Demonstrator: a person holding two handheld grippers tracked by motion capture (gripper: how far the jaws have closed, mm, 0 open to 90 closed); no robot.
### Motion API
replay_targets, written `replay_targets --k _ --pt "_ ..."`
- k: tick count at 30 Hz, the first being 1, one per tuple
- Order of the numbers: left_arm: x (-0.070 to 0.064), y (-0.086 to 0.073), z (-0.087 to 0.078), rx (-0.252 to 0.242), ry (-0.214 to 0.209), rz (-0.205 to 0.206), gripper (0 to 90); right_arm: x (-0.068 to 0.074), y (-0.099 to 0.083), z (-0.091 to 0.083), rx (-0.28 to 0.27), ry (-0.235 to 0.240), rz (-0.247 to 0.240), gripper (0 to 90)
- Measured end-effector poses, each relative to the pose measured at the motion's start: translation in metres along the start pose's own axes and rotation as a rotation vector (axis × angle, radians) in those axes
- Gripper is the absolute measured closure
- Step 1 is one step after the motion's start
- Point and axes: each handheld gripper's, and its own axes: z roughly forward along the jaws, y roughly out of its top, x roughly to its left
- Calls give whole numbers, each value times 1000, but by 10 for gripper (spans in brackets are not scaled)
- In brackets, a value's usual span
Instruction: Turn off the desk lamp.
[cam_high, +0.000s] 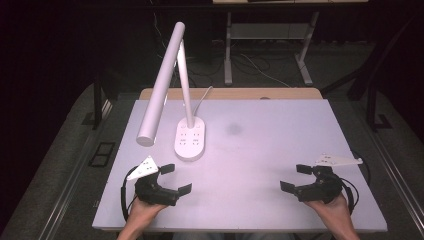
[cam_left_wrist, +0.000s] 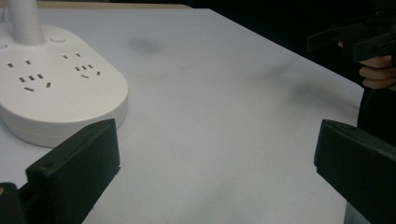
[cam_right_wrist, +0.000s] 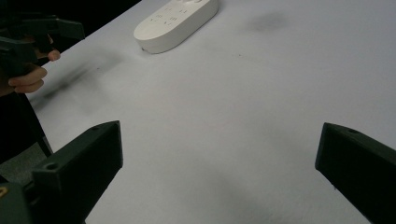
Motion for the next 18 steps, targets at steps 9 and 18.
replay_targets --k 9,18 --pt "1 -1 0 2 4 -2 0 0 7 5 27 3 -18 7" --pt "0 -1 2 9 1 -2 0 2 22 7 48 14 -47 7"
